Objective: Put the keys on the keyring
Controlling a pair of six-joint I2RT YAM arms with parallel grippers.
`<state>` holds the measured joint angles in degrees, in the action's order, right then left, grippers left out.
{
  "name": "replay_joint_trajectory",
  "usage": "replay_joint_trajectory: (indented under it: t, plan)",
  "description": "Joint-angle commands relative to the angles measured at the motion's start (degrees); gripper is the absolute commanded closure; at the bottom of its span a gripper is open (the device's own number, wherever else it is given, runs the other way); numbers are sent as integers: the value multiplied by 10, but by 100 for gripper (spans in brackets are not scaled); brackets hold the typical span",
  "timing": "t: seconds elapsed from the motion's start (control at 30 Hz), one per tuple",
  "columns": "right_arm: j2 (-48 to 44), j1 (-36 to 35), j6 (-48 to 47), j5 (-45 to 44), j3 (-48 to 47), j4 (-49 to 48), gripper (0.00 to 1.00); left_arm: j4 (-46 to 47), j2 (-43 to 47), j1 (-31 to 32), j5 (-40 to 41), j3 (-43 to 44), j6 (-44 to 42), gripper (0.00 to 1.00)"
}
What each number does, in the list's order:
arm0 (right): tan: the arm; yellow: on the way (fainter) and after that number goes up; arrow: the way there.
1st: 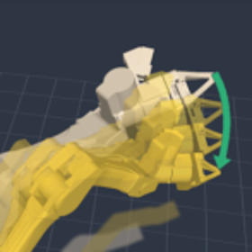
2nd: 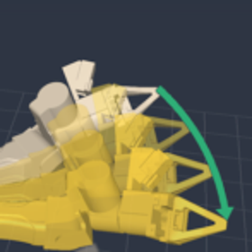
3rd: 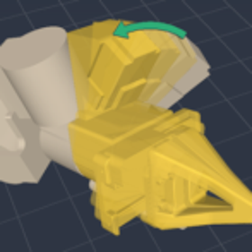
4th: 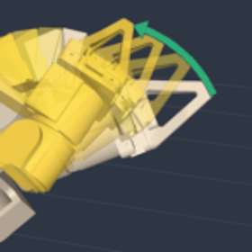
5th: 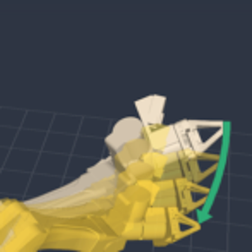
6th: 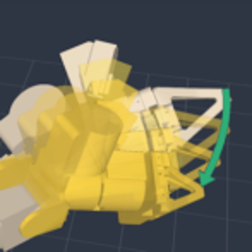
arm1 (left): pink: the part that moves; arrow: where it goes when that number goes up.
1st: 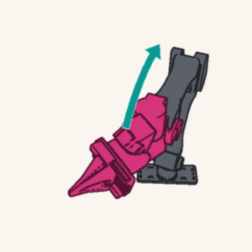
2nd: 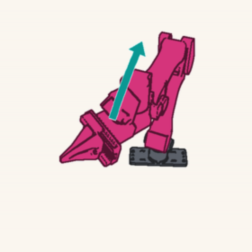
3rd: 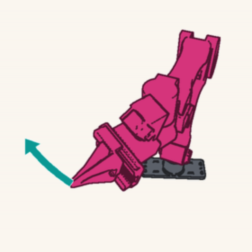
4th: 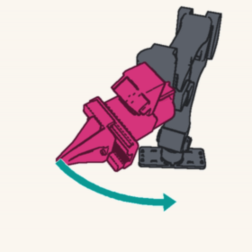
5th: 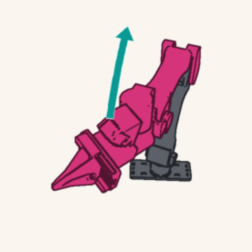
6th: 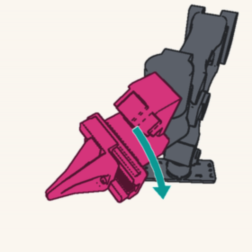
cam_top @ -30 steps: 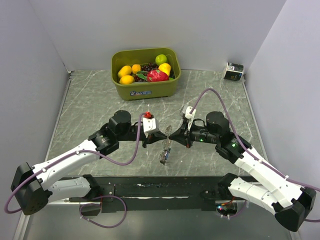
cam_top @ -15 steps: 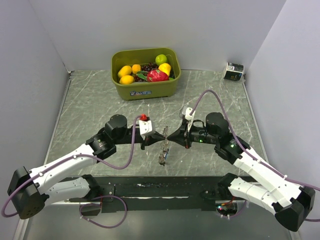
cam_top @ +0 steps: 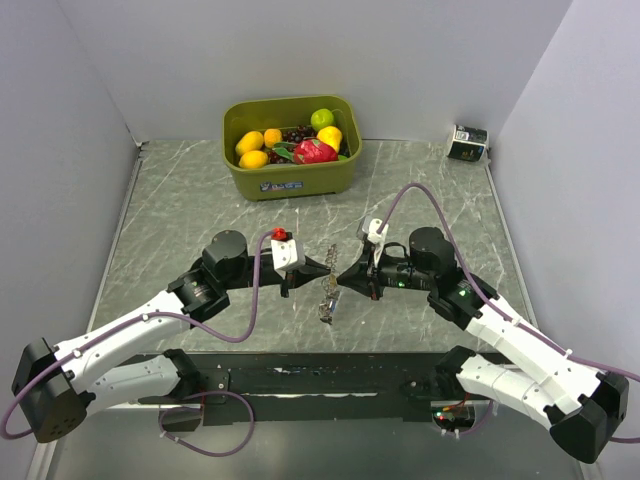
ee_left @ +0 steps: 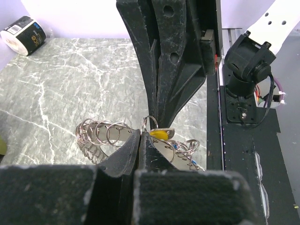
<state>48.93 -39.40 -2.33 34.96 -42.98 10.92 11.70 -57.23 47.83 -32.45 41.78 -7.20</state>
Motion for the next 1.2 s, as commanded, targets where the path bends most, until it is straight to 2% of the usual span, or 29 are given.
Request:
replay_joint_trajectory:
  t: [0.0, 0.1, 0.2, 0.3, 0.33, 0.4, 0.43, 0.53, 0.57, 0.77, 1.03, 1.17]
  plan:
    - [-8, -3, -2, 1, -2, -10, 96, 53, 16, 0, -3, 13, 10, 99]
    - [-7, -3, -4, 0, -2, -7, 100, 60, 18, 0, -5, 8, 12, 99]
    - [-21, -3, -6, -4, 2, -11, 99, 58, 19, 0, -4, 8, 11, 99]
    - [-56, -3, -5, -14, 16, -20, 87, 46, 18, 0, -9, 11, 3, 99]
    - [-66, -2, -5, -13, 25, -33, 79, 43, 17, 0, -10, 12, 0, 99]
    - [-95, -2, -2, -5, 34, -46, 68, 39, 18, 0, -14, 13, -3, 99]
    - [-103, -2, -1, 0, 42, -56, 56, 39, 18, 1, -17, 14, -4, 99]
    - [-117, -2, 4, 17, 45, -68, 40, 36, 15, 0, -31, 16, -6, 99]
    - [-114, -2, 6, 18, 42, -67, 39, 36, 14, 0, -36, 18, -8, 99]
    - [-74, -2, 7, 19, 22, -60, 40, 39, 5, 0, -64, 22, -9, 99]
    - [-38, -2, 14, 23, 1, -63, 53, 38, 9, 0, -89, 20, -15, 99]
    - [-38, -2, 14, 28, -1, -65, 56, 35, 7, 0, -93, 19, -17, 99]
